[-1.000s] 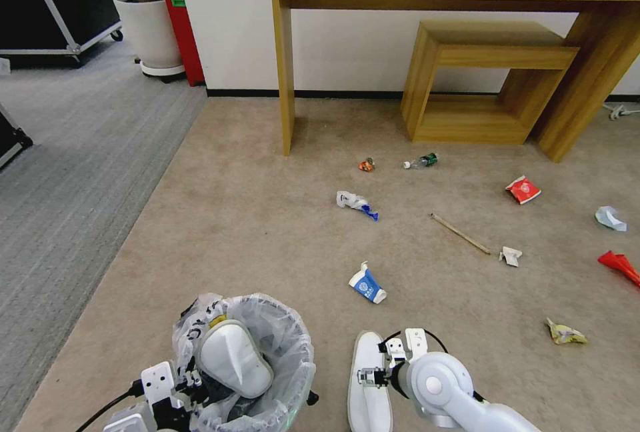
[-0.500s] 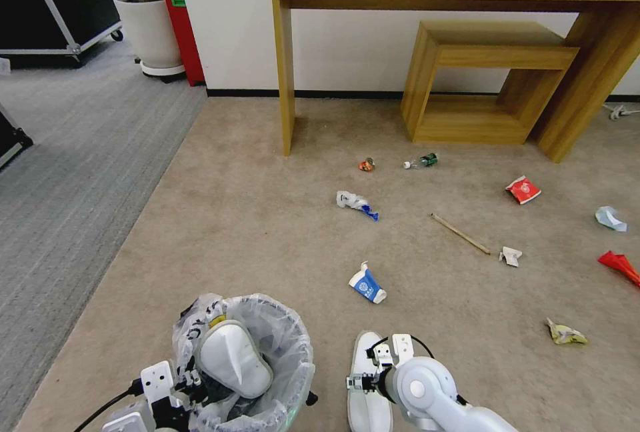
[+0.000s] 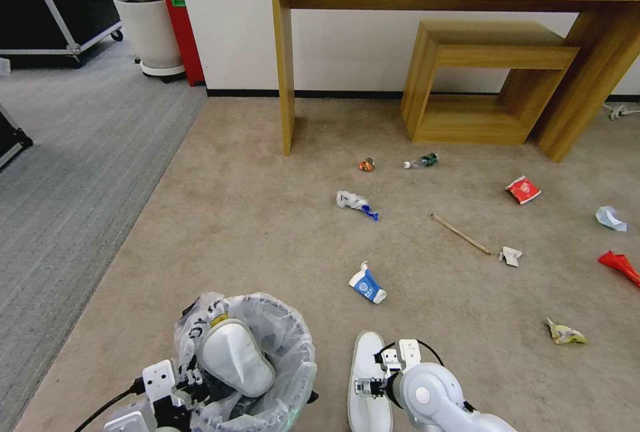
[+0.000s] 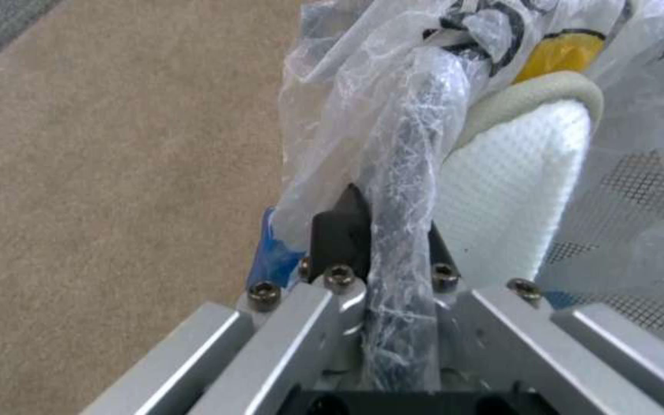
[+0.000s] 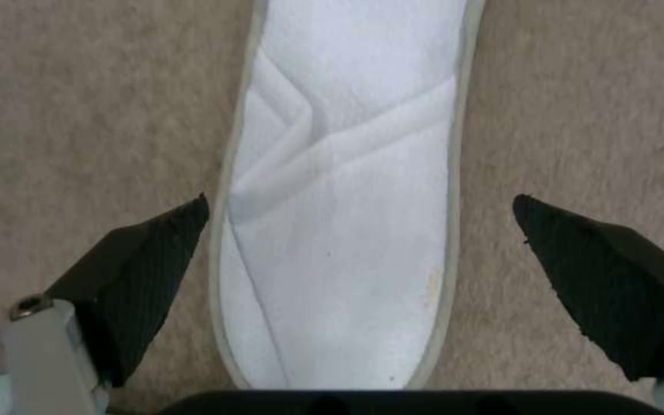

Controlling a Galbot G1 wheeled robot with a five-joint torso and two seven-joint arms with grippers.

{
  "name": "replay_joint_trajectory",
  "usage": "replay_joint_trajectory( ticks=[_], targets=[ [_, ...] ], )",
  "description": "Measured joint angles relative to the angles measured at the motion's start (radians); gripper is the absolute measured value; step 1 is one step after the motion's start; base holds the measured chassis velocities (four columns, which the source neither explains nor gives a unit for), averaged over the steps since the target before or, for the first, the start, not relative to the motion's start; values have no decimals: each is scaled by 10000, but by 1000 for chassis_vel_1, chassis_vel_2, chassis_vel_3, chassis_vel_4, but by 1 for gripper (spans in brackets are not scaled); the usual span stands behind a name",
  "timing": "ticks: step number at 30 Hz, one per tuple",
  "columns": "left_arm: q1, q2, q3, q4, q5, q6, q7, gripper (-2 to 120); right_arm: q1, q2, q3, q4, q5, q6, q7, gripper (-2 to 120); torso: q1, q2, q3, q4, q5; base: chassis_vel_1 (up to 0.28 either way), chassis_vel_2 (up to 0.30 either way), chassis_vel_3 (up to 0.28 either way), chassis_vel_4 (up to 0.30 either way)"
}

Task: Pick up the trash bin and place the garbage on the floor into it.

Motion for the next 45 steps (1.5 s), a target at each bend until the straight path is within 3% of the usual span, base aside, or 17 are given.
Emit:
replay_joint_trajectory(
  ticks=[45],
  targets=[
    [128,-43,240,13,328,-124,67,0,-135,558,-132,-758,-993,1,-633,100,0,0,0,0,0,0,0,0,0]
  ],
)
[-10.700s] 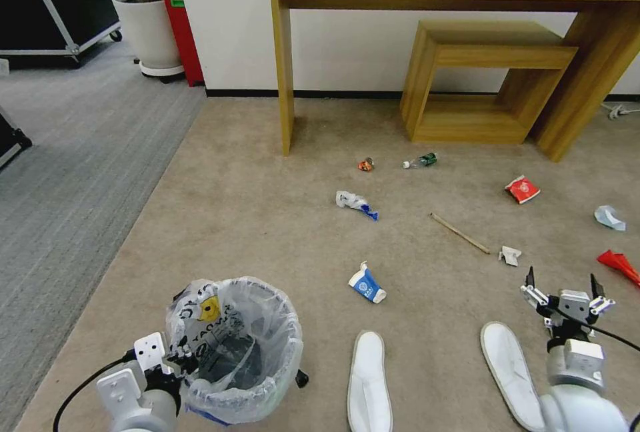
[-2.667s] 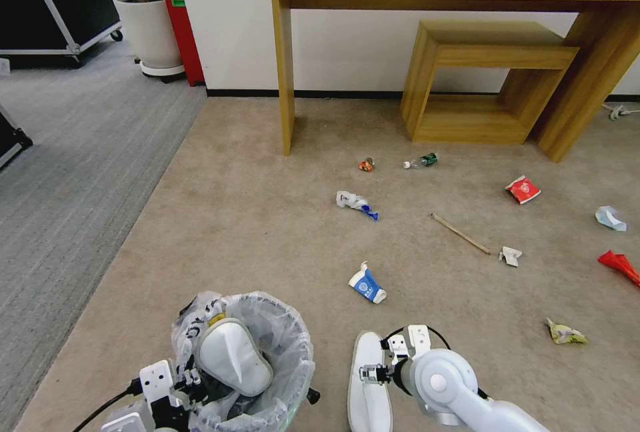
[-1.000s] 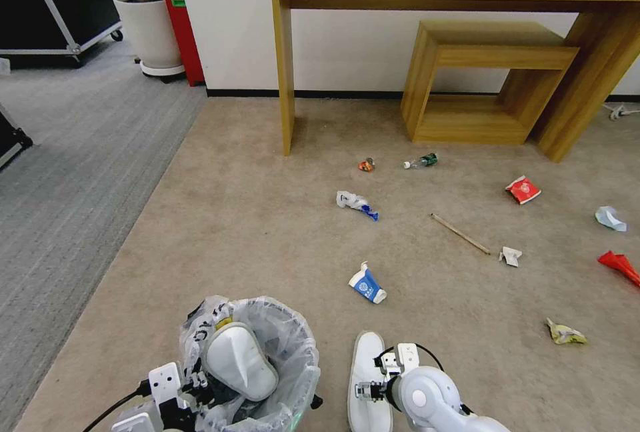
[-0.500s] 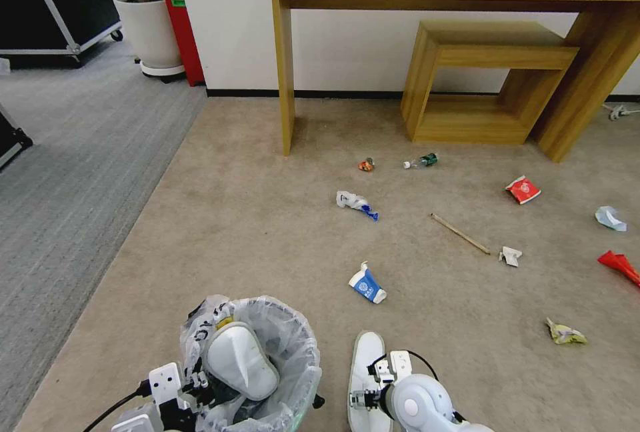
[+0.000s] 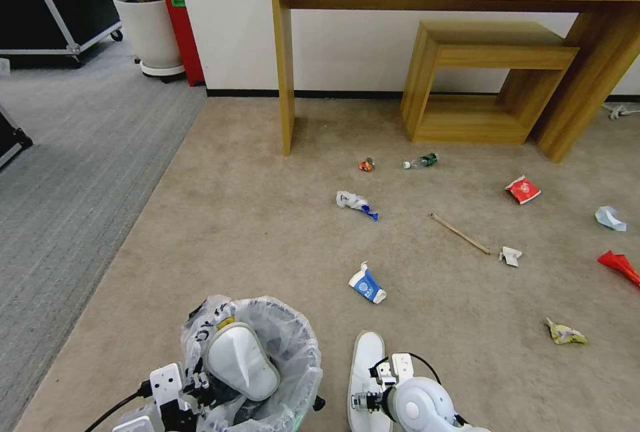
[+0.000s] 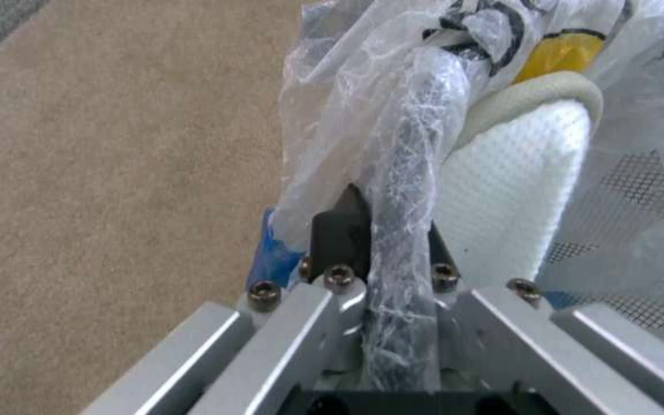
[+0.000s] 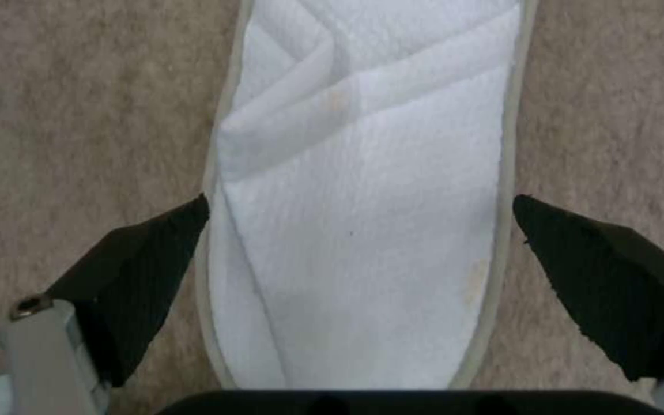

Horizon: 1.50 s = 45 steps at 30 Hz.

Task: Pick up the trash bin and place the garbage on the floor into it.

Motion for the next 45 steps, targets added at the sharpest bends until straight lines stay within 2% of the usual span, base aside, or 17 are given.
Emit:
replay_joint_trajectory(
  ticks=[20,27,33,39,45],
  targets=[
    [-70,33,140,119,25,-12,24,0,190,222,-202,-424,-325,131,-272,100,0,0,0,0,-1,0,0,0,0],
    [-98,117,147,159,12,-21,25,0,187,332,-199,-555,-460,197,-326,96,1,-1,0,0,-3,0,0,0,0],
    [-155,203,174,257,-17,-27,25,0,229,426,-189,-660,-692,394,-445,78,0,2,-2,-7,-17,0,0,0,0],
    [-203,264,183,315,-52,-27,17,0,339,432,-193,-726,-713,469,-545,68,0,4,-3,-9,-16,0,0,0,0],
    [-287,366,170,359,-147,-27,-8,0,499,426,-194,-846,-689,606,-656,52,0,2,1,-2,4,0,0,0,0]
  ],
)
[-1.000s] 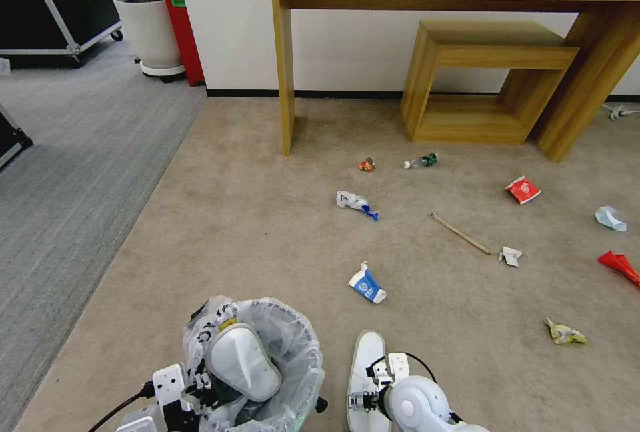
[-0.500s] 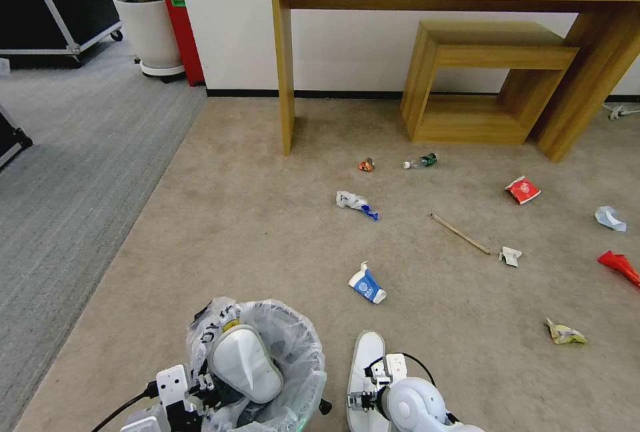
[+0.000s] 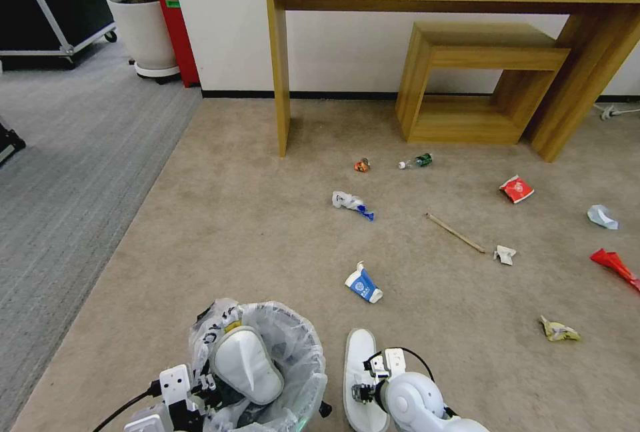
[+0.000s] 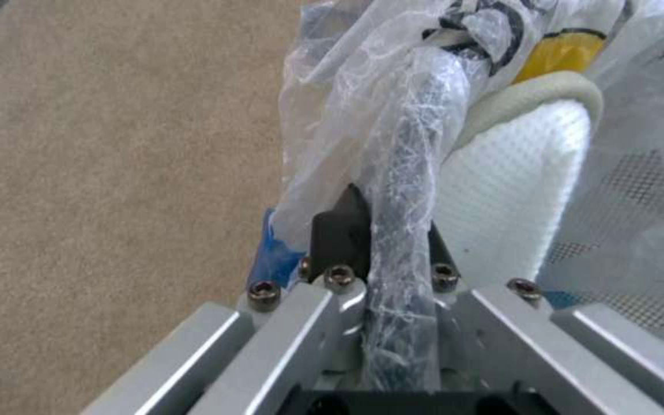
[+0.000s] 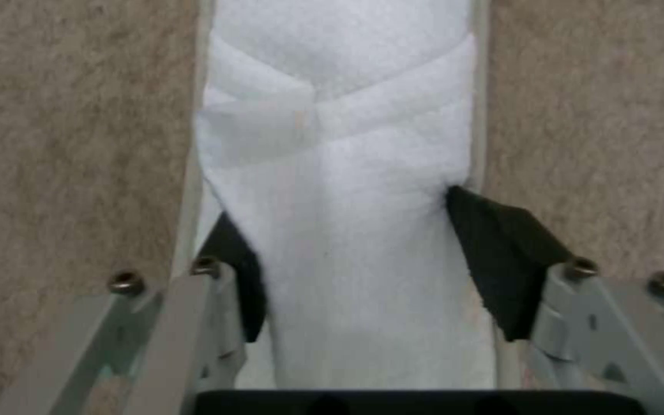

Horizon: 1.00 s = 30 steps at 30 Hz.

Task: Pick up the trash bin and place the garbage on the floor into it.

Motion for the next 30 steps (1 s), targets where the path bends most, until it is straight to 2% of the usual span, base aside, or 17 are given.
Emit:
replay_joint_trajectory(
  ticks=[4,13,21,30],
  targets=[
    [-37,41,-6,46,-19,1,-5,0,63,9,-48,-79,-20,99,-19,45,-1,1,-2,-2,-10,0,0,0,0],
    [-115,68,13,117,-39,12,-35,0,197,78,-160,-236,-43,212,-166,21,0,-4,1,9,11,0,0,0,0],
    [-123,36,103,153,46,12,-46,0,212,-30,-186,-227,-55,280,-287,2,0,-5,2,9,9,0,0,0,0],
    [-147,-37,237,216,181,9,-58,0,230,-135,-166,-178,-184,325,-389,0,1,-5,1,4,1,0,0,0,0]
  ],
)
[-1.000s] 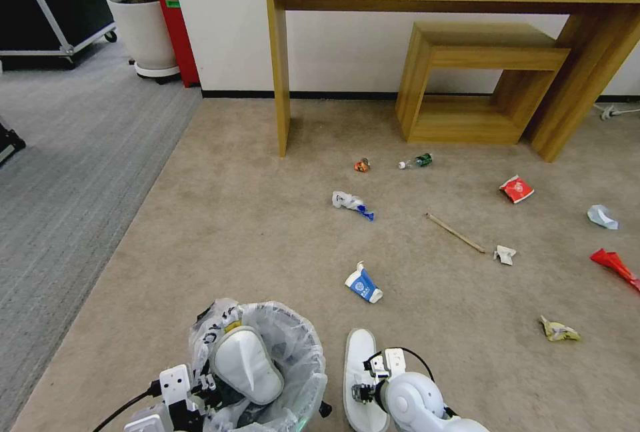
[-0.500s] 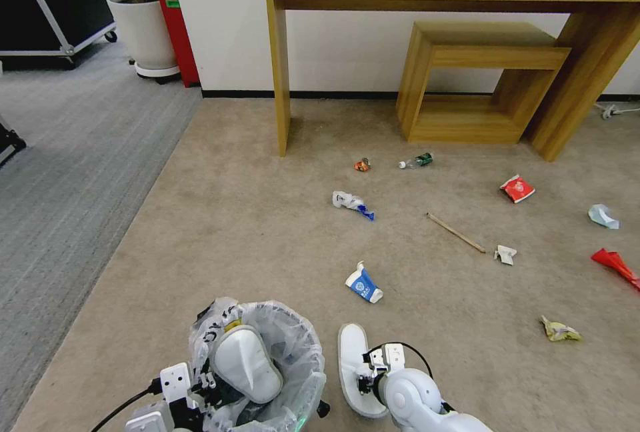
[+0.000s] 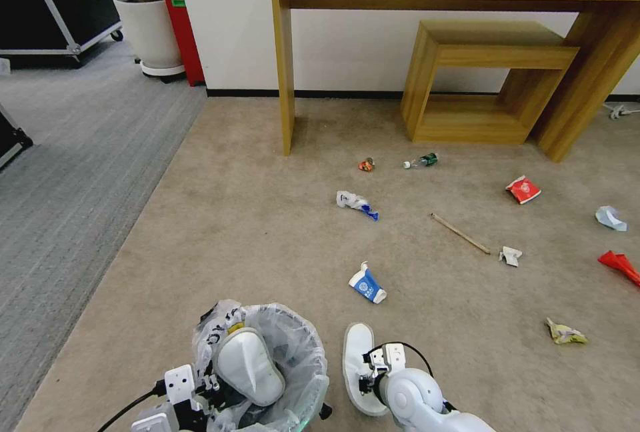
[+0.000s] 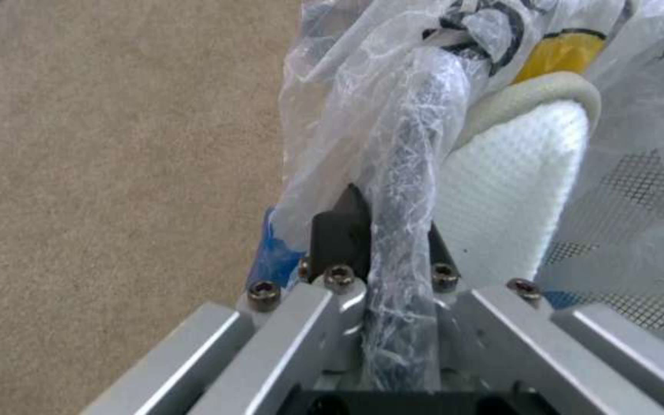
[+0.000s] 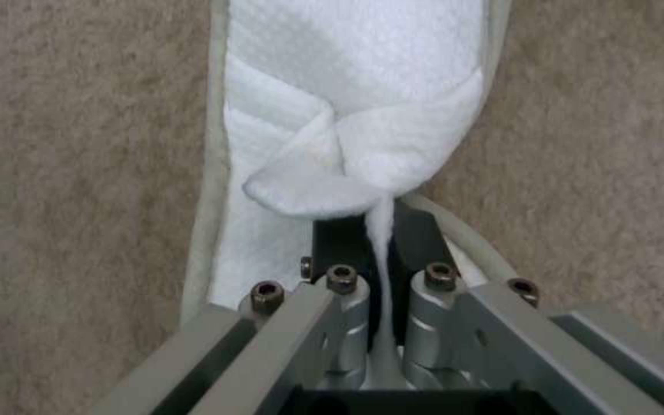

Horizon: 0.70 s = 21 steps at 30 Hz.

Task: Pick up the trash bin and place the garbage on the floor into it.

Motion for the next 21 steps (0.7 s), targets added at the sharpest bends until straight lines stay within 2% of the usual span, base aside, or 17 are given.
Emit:
replay_joint_trajectory(
  ticks=[12,21],
  targets=[
    [-42,-20,14,41,-3,-1,-26,0,125,-192,255,291,-135,139,-152,0,0,1,-1,-2,-5,0,0,0,0],
    [-296,49,-58,157,-336,44,-175,0,664,-767,1613,1860,-213,421,-764,0,0,2,-2,-2,-5,0,0,0,0]
  ],
)
